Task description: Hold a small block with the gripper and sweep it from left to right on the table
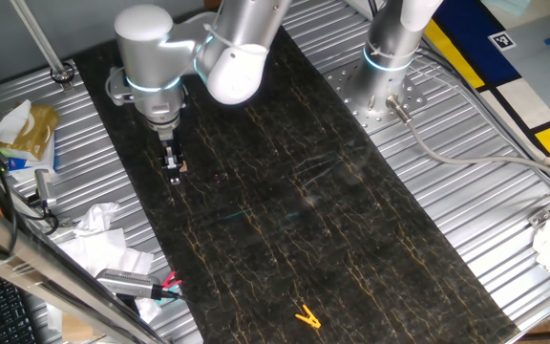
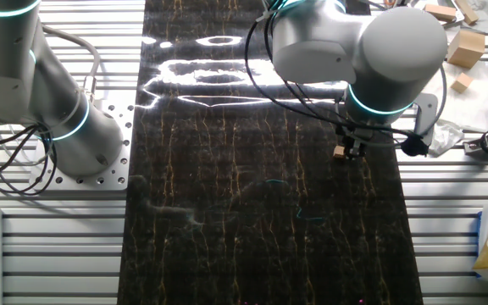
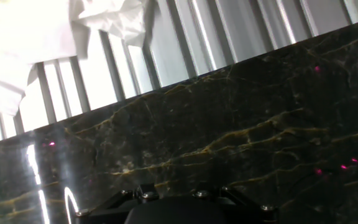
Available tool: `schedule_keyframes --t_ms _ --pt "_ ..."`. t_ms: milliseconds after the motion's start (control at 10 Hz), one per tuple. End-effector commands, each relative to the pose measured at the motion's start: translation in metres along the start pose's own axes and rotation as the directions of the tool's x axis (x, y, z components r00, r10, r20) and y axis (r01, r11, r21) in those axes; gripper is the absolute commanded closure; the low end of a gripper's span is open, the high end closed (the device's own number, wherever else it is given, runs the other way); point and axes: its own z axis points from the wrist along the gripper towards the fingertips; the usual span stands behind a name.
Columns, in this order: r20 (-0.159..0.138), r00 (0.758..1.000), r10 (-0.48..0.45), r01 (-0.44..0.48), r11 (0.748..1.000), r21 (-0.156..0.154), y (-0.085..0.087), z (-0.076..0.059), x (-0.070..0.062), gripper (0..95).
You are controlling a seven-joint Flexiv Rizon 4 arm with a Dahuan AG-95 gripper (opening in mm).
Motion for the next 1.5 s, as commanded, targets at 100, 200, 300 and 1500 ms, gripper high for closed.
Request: schedule_keyframes --t_ms 100,200,300,1500 --pt "0.003 1.0 -0.005 0.005 1.0 0.007 0.0 -0.001 0.001 57.0" --pt "0.006 1.0 -0.013 0.013 1.0 0.018 -0.001 -0.001 0.001 57.0" --pt "0.009 1.0 -0.024 0.023 0.999 0.03 -0.002 -0.002 0.0 57.0" --pt "0.007 0.999 -0.051 0.051 0.999 -0.013 -0.035 -0.022 0.006 57.0"
